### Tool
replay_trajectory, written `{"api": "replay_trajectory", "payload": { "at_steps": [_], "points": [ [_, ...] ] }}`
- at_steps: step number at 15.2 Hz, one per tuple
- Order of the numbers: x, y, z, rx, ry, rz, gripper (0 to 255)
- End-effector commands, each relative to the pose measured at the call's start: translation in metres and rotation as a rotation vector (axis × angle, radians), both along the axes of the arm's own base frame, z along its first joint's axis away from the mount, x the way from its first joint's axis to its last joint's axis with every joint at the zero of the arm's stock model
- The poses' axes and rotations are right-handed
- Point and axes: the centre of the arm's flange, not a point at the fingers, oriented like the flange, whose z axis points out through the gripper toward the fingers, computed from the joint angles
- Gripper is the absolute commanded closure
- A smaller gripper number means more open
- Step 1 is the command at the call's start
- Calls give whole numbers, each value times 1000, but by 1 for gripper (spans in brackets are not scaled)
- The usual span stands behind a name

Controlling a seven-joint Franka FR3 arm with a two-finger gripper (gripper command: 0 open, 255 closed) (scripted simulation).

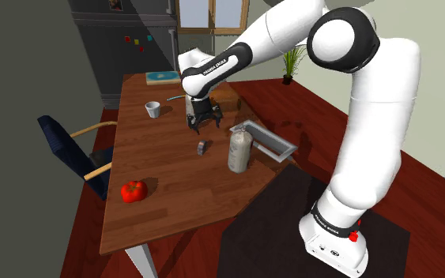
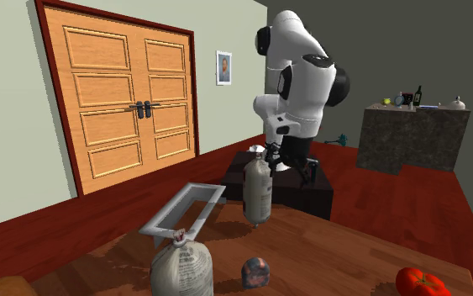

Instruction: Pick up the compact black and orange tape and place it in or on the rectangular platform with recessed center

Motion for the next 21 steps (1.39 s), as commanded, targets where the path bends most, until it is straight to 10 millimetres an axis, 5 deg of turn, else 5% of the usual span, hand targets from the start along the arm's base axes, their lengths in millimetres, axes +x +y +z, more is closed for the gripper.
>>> {"api": "replay_trajectory", "payload": {
  "at_steps": [1, 15, 21],
  "points": [
    [19, -4, -23, -4, 10, -30, 0],
    [141, -41, -172, -32, 78, -227, 0],
    [138, -46, -204, -34, 81, -237, 0]
  ]
}}
